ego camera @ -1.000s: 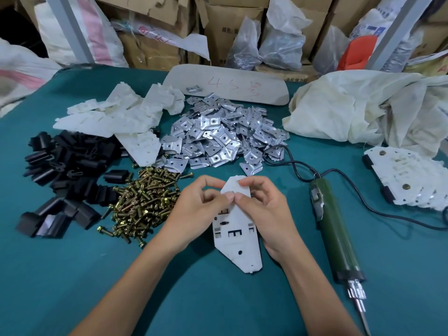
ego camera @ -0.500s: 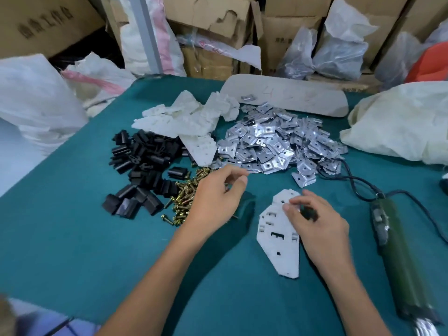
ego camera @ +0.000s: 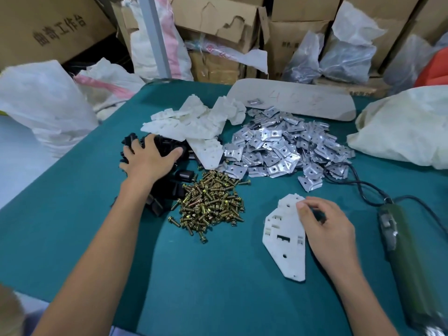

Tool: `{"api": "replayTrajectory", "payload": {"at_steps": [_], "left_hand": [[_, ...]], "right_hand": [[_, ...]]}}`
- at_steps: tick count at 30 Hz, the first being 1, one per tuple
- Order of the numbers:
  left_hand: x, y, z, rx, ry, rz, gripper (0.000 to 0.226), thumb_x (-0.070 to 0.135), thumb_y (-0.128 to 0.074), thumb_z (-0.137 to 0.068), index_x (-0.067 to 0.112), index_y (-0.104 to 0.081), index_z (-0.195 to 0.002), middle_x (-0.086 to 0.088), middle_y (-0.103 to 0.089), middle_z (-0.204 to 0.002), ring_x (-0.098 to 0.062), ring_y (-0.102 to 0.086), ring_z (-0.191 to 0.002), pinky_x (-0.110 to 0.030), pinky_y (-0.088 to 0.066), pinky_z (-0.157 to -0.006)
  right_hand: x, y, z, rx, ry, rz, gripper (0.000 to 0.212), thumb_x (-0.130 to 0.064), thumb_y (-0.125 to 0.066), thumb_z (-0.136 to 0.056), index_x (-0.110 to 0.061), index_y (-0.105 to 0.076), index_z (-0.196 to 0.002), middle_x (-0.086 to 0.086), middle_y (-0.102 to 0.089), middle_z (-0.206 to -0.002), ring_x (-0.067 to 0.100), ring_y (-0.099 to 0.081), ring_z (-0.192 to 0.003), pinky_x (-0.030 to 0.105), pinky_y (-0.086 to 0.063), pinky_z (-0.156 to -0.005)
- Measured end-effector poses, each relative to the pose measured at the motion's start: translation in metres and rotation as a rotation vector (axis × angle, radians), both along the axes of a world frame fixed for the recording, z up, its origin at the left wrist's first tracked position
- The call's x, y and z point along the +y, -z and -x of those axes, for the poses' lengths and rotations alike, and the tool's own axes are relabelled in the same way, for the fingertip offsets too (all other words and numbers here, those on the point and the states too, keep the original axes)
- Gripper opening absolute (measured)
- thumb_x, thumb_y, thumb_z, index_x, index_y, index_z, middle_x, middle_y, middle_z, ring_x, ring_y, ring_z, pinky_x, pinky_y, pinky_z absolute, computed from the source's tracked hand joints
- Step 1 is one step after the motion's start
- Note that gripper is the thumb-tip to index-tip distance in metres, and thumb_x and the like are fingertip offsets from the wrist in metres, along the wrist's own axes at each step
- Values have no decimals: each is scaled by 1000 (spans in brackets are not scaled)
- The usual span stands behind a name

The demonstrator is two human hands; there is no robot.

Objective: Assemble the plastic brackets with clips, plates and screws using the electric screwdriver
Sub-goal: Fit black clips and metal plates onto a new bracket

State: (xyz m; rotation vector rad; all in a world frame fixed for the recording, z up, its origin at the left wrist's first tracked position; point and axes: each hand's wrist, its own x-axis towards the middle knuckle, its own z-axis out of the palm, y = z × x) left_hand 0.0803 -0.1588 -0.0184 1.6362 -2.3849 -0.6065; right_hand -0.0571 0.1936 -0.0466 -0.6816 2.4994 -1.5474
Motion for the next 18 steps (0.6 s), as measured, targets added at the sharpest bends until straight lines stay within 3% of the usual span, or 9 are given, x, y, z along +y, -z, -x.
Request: {"api": "replayTrajectory", "payload": {"at_steps": [2, 4, 7, 9, 12, 13, 16, 18], "left_hand": [[1, 3, 0, -27, 16, -25, 95, 85, -45, -82, 32, -18, -157, -17, -17, -165, -38, -2, -153, -66, -8, -116], [8, 6, -5, -10, 77, 23, 88, 78, -48, -86, 30, -25, -156, -18, -25, -161, -37, -8, -151, -62, -14, -116], [17, 9, -22, 115, 223, 14, 67, 59, -58, -92, 29, -40, -150, -13, -39, -152, -37, -23, -144, -53, -24, -116], [19, 5, -40, 252, 296, -59, 53, 50, -61, -95, 35, -47, -144, -3, -51, -144, -27, -41, -138, -49, -32, -115], [20, -4, -74, 414, 230, -61, 39, 44, -64, -95, 39, -55, -133, 6, -60, -129, -20, -55, -124, -39, -41, -106], [17, -5, -87, 348, 206, -24, 39, 48, -65, -93, 37, -57, -130, 4, -61, -128, -22, -56, -124, -38, -41, -104], [17, -1, -123, -82, 191, -65, 54, 76, -60, -81, 46, -52, -125, -8, -56, -131, -33, -45, -132, -46, -34, -110], [27, 6, -134, -145, 227, -126, 53, 75, -65, -76, 55, -47, -121, -9, -50, -130, -34, -39, -130, -46, -29, -111]], "right_hand": [[1, 1, 2, 0, -6, -10, 15, -33, -67, -97, -43, -64, -86, -23, -64, -105, 17, -62, -106, 33, -46, -90], [1, 2, 2, 2, -10, -24, 10, -34, -66, -97, -39, -66, -90, -22, -64, -105, 18, -62, -107, 36, -47, -94], [-1, 1, 2, 11, -13, -35, 12, -35, -65, -97, -43, -65, -88, -24, -63, -104, 18, -61, -107, 41, -48, -98], [-1, 1, 1, 13, -11, -29, 16, -36, -65, -97, -45, -63, -84, -23, -64, -104, 17, -62, -106, 42, -49, -98], [0, 4, 3, -1, 3, -24, 13, -38, -64, -96, -42, -66, -85, -19, -67, -105, 17, -63, -106, 47, -50, -100], [0, 5, 3, 3, 4, -27, 12, -38, -64, -96, -42, -66, -85, -18, -67, -105, 17, -63, -105, 47, -50, -100], [0, 6, 3, 15, 5, -30, 12, -39, -64, -96, -43, -66, -85, -22, -66, -104, 16, -63, -104, 47, -50, -99], [0, 6, 3, 14, 5, -35, 13, -39, -64, -97, -44, -65, -84, -24, -65, -104, 16, -63, -105, 47, -50, -99]]}}
